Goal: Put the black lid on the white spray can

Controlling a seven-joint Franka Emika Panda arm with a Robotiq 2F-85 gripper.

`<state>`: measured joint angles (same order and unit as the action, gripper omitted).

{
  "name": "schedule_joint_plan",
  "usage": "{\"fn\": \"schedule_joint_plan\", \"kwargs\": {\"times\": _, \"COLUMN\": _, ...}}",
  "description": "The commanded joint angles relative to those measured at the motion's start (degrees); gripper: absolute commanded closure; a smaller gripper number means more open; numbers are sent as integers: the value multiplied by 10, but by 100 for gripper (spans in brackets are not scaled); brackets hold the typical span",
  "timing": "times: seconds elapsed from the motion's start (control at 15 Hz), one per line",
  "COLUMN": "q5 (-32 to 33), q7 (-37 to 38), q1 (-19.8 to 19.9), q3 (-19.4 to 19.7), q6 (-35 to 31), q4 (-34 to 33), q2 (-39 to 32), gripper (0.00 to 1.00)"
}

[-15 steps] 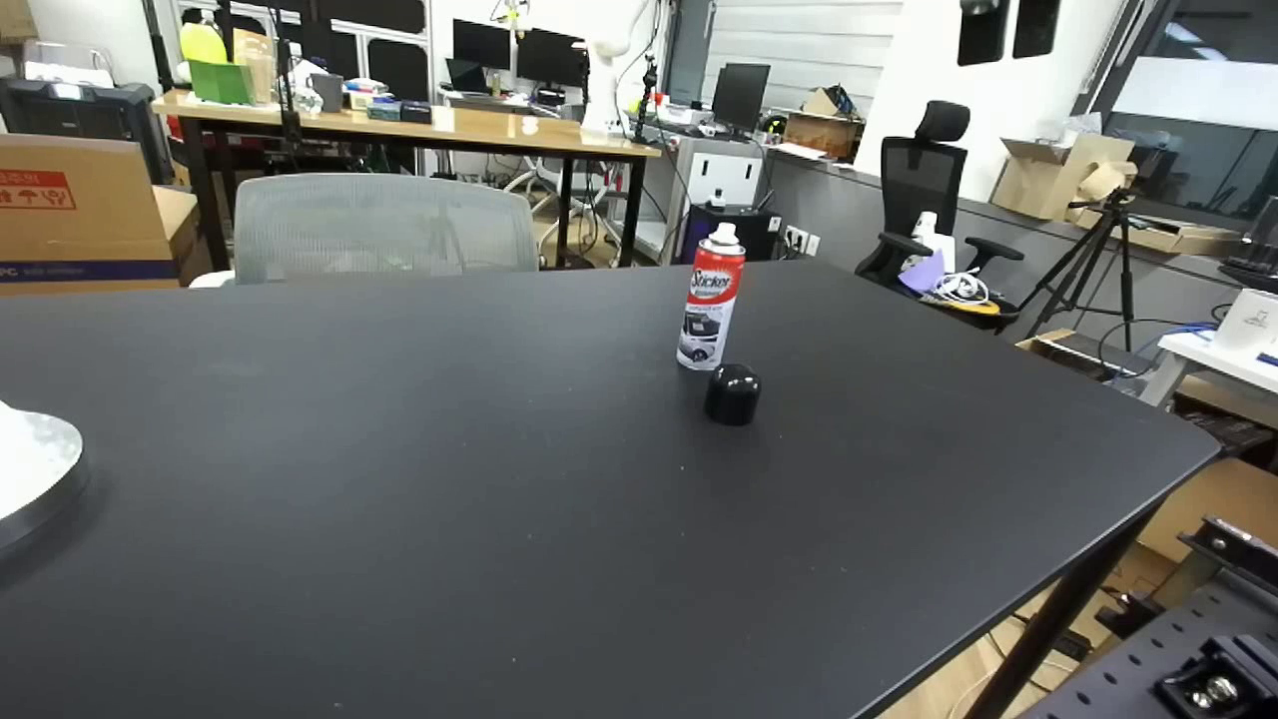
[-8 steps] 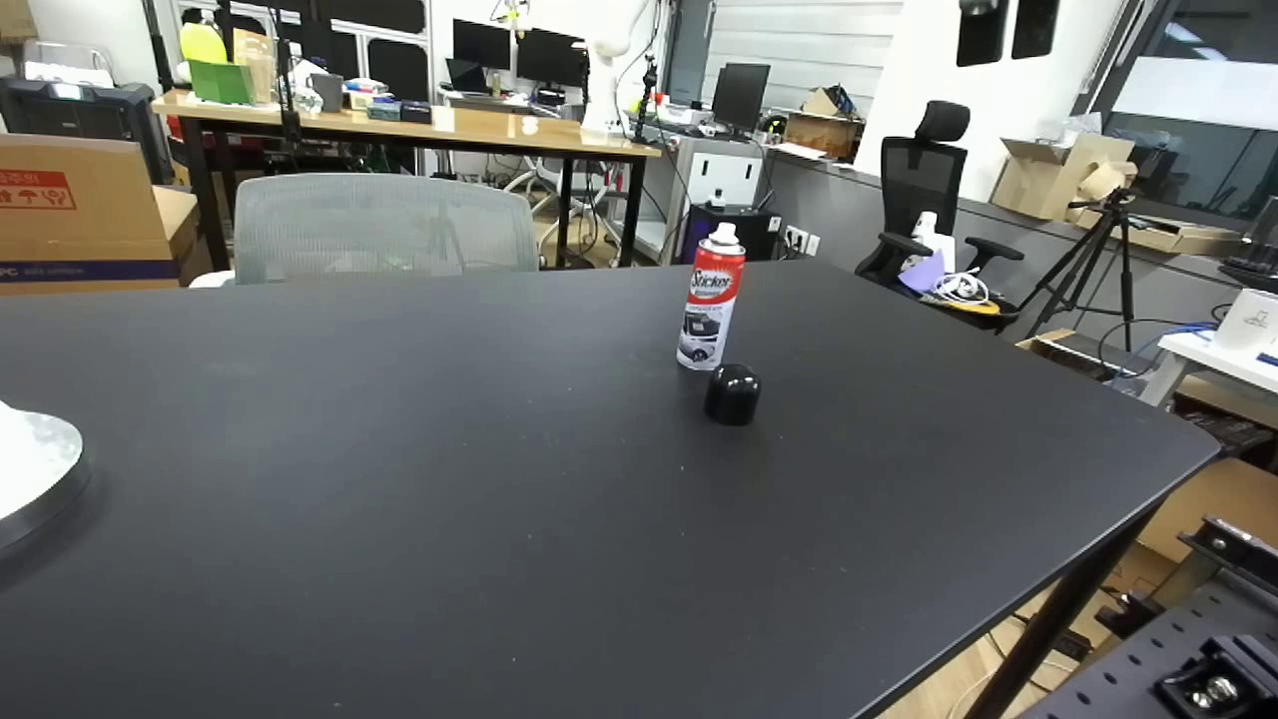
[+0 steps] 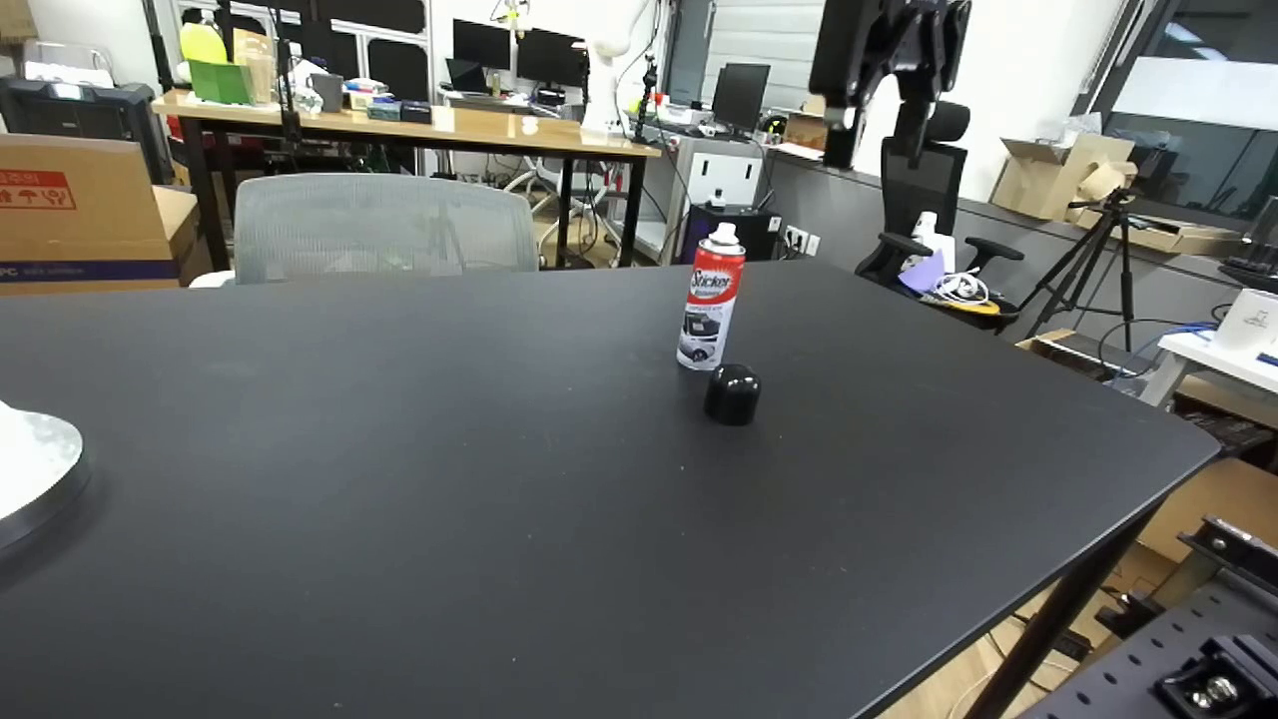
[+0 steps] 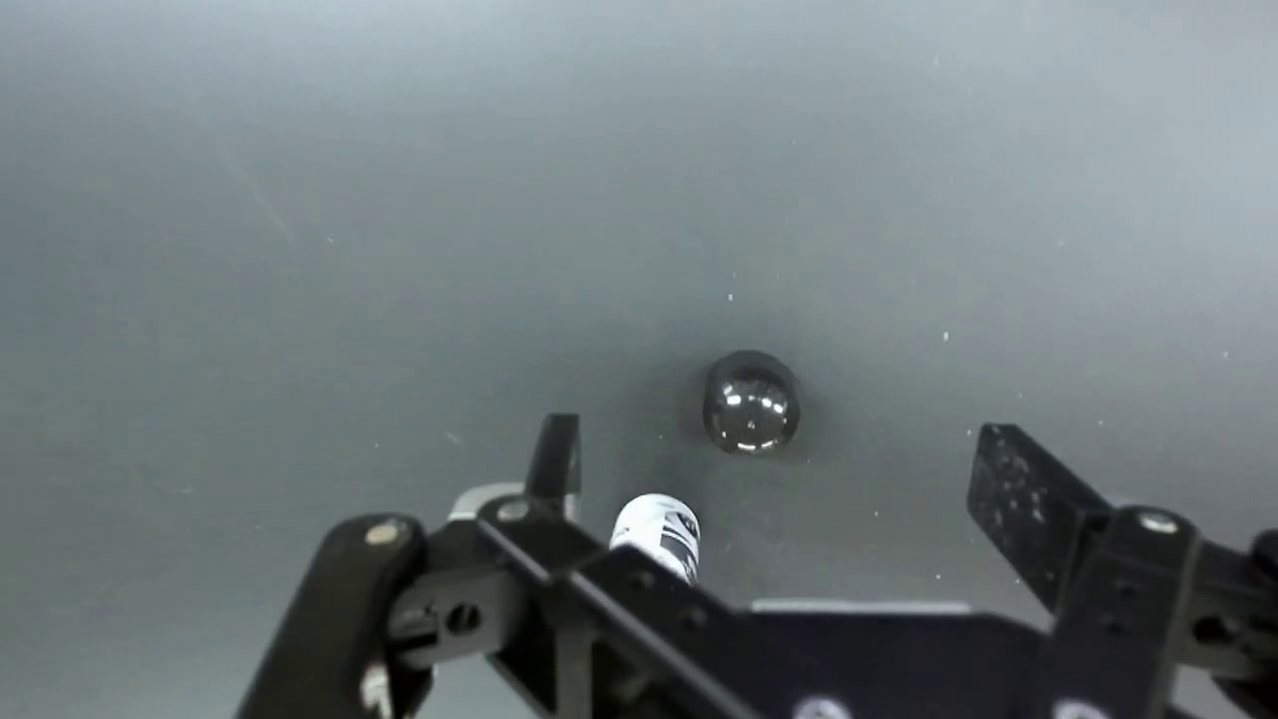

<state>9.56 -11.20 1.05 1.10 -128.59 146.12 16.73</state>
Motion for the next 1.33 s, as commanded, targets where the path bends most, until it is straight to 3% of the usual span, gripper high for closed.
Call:
{"fn": "schedule_joint_plan", "kwargs": {"times": 0.0, "q5": -40, "q7": 26, "q1": -5, "q3": 7, "q6": -101, "q4": -2, "q2": -75, "gripper": 0}}
{"fn": "schedule_joint_plan", "kwargs": {"times": 0.27, "q5": -53, "q7": 75, "q1": 0, "q3": -3, "q6": -227, "q4": -1, "q2": -153, "gripper": 0}}
{"fn": "schedule_joint_plan", "kwargs": {"times": 0.47, "q5": -55, "q7": 109, "q1": -5, "q3": -6, "q6": -278, "q4": -6, "q2": -207, "gripper": 0}}
{"fn": "schedule_joint_plan", "kwargs": {"times": 0.8, "q5": -43, "q7": 121, "q1": -14, "q3": -3, "q6": -279, "q4": -18, "q2": -269, "gripper": 0}}
{"fn": "schedule_joint_plan", "kwargs": {"times": 1.27, "q5": -53, "q7": 92, "q1": -8, "q3": -4, "q6": -288, "q4": -18, "q2": -289, "gripper": 0}}
